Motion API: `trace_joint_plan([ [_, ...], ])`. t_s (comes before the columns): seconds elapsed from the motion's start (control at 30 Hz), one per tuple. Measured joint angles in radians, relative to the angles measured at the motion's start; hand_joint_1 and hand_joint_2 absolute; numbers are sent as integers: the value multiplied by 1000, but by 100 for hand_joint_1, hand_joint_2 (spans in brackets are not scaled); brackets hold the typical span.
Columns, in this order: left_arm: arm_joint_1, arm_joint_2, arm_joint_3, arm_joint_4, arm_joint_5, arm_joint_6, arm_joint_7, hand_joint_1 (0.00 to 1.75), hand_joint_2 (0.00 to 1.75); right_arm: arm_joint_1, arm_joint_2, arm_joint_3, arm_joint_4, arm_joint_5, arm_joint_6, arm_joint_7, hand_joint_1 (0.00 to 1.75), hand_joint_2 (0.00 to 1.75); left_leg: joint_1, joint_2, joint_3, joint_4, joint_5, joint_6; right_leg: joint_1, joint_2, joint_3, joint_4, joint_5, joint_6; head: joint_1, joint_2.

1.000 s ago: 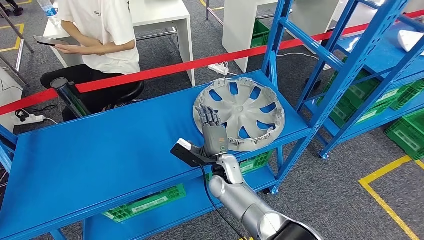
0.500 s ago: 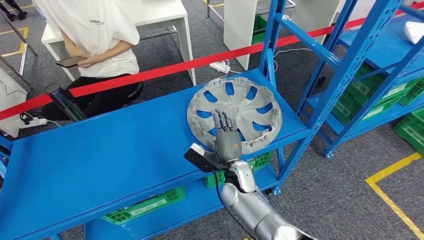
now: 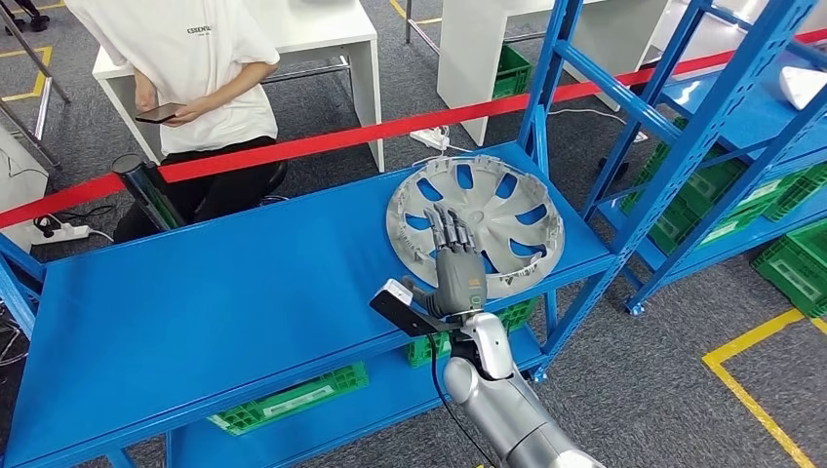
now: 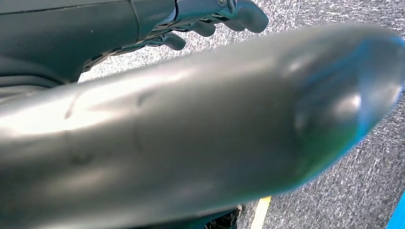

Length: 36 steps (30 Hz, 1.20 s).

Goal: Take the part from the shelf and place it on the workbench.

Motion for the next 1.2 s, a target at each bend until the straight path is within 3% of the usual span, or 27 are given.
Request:
trace_joint_plan([
  [0.17,1,0,0,0,0,0,6,0,0,6,0,-1,-15,-1,2,-4,0,175,-2,0,0,2,0,3,-2,0,1,-1,1,14,0,0],
  [0.5,1,0,0,0,0,-2,6,0,0,8,0,-14,-17,-2,25,-11,0,175,-2,0,0,1,2,3,0,0,-1,2,2,15,0,0],
  [0.7,-1,0,0,0,-5,-9,12,0,0,-41,-18,-72,50,-19,38,-51,0,175,-1,0,0,1,3,2,0,0,-2,3,1,15,0,0],
  [0.83,-2,1,0,0,-9,-18,17,0,0,-83,-45,-120,125,-36,42,-94,0,0,-1,0,0,1,4,2,-1,0,-1,3,2,15,0,0],
  [1.2,-8,3,0,0,-21,-33,25,0,0,-83,-84,-193,222,-154,136,-275,0,0,-1,0,0,1,4,2,-1,0,-2,3,2,15,0,0],
])
